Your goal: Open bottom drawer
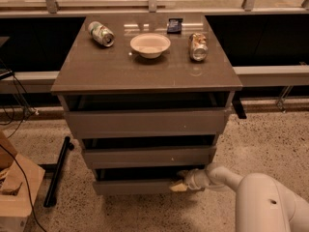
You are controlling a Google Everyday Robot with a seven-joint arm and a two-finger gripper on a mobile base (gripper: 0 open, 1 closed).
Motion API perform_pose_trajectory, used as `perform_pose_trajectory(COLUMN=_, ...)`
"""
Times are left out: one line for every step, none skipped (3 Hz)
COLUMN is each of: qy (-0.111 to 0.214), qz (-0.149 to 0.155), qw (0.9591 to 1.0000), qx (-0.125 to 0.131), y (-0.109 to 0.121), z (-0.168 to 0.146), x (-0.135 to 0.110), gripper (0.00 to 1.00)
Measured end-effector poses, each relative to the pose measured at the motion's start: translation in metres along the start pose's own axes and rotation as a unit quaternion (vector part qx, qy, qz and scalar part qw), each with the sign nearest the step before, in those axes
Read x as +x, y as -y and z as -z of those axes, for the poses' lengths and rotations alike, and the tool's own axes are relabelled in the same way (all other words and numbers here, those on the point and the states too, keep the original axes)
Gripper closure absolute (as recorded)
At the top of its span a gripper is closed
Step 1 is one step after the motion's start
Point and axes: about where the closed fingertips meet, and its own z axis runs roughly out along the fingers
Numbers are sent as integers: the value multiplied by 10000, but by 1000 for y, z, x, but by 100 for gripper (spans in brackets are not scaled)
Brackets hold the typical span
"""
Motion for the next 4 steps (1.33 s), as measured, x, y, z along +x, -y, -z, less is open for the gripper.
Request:
perform_pose_trajectory(qy=0, qz=0, qw=10000, qx=-2, y=0, z=0, x=0, gripper=10)
perform_pose_trajectory(qy=-66, qz=34, qw=10000, qx=-23, y=-3, z=-2, x=0, gripper=0)
perform_pose_trajectory(qy=-316, qz=164, qw=9994, qx=-48, y=-7, z=-5, x=2, gripper=0)
perform_pose_trajectory(qy=-653, qz=34, qw=9977, qx=-192, y=-19, z=4, x=25, gripper=0)
